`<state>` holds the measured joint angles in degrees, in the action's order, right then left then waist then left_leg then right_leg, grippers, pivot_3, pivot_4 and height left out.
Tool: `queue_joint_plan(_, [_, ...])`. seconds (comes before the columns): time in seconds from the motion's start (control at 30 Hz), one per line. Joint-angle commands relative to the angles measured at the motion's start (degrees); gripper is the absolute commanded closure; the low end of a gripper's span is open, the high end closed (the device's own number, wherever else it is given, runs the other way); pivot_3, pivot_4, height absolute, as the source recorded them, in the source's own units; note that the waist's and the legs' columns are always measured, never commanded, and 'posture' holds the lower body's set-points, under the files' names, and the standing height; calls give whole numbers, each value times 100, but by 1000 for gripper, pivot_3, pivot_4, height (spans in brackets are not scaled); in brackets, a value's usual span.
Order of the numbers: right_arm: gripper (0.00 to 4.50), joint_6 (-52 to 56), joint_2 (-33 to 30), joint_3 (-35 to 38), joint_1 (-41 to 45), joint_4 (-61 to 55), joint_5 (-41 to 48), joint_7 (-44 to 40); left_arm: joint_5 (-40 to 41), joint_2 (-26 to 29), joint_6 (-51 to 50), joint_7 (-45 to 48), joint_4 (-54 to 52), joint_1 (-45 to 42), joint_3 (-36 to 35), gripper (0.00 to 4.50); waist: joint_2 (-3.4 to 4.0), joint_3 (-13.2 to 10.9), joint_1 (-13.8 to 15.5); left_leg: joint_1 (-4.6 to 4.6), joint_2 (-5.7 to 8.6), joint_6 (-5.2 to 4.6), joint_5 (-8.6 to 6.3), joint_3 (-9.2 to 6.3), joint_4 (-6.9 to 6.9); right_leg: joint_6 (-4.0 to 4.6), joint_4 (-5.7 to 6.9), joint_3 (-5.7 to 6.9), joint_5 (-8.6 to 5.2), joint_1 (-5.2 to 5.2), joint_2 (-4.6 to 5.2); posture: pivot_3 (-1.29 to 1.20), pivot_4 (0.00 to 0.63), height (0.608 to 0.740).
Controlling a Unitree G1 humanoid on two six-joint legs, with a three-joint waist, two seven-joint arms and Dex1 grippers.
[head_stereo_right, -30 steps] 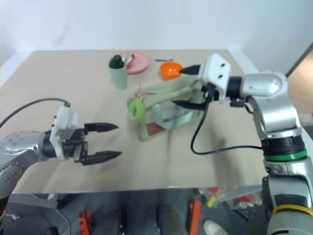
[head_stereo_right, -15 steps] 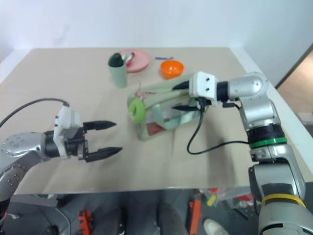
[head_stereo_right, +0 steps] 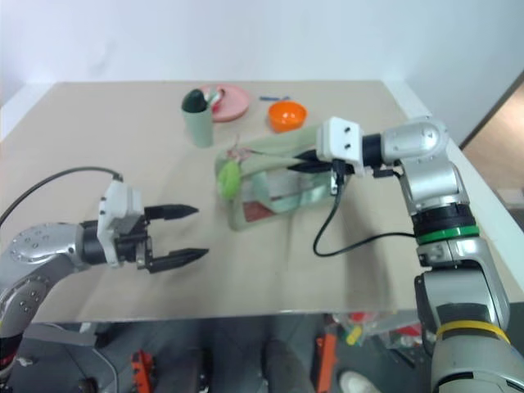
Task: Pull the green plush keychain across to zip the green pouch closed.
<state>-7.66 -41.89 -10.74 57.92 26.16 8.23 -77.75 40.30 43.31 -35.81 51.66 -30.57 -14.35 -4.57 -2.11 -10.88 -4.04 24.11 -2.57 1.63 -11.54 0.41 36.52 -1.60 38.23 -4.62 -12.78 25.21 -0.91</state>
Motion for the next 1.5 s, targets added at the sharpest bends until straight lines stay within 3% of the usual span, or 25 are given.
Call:
queue_joint_plan(0.03, [4471,1024,-134,102,453,-905,-1,89,-88,-19,209,42,9,-78,-12,0,4,-3,-1,0,0,0,0,1,0,0,2,-1,0,2,0,0,150,740])
queue_joint_plan(0.37, [4471,4413,576,-596,821,-3165,-707,1272,-220,-37,337,149,138,-154,92,0,6,-3,5,2,-8,1,1,-22,-1,13,20,12,-8,9,-12,0,150,740])
queue_joint_plan(0.7, [4471,4929,1155,-1183,453,-3596,-1020,2021,-278,-30,369,189,113,-138,132,0,3,-1,6,13,-3,3,2,-28,8,10,22,21,-9,8,-5,0,150,740])
queue_joint_plan(0.73, [3780,5013,1181,-1147,459,-3603,-944,2011,-279,-27,367,185,107,-129,128,0,3,-1,6,13,-3,3,2,-28,10,10,22,21,-9,8,-6,0,150,740])
queue_joint_plan(0.93, [1783,5757,1300,-413,385,-4072,-18,1869,-303,-3,362,160,66,-80,116,0,3,-1,6,11,-6,2,3,-33,13,12,30,24,-6,8,-10,0,150,740])
queue_joint_plan(1.1, [45,6716,1162,744,361,-4371,1074,1906,-308,35,356,174,16,-7,74,0,3,-1,8,12,-6,2,3,-39,12,12,31,30,-8,6,-9,0,150,740])
queue_joint_plan(1.27, [45,6629,595,1580,-44,-4169,1619,1840,-284,41,346,150,-1,4,21,0,-1,2,10,11,-5,2,3,-40,14,13,31,32,-8,2,-9,0,150,740])
queue_joint_plan(1.5, [45,5236,596,2153,-1863,-3912,1754,1999,-198,-111,353,-21,26,-130,-46,0,-5,5,10,7,-4,1,4,-39,13,12,30,29,-9,0,-10,0,150,740])
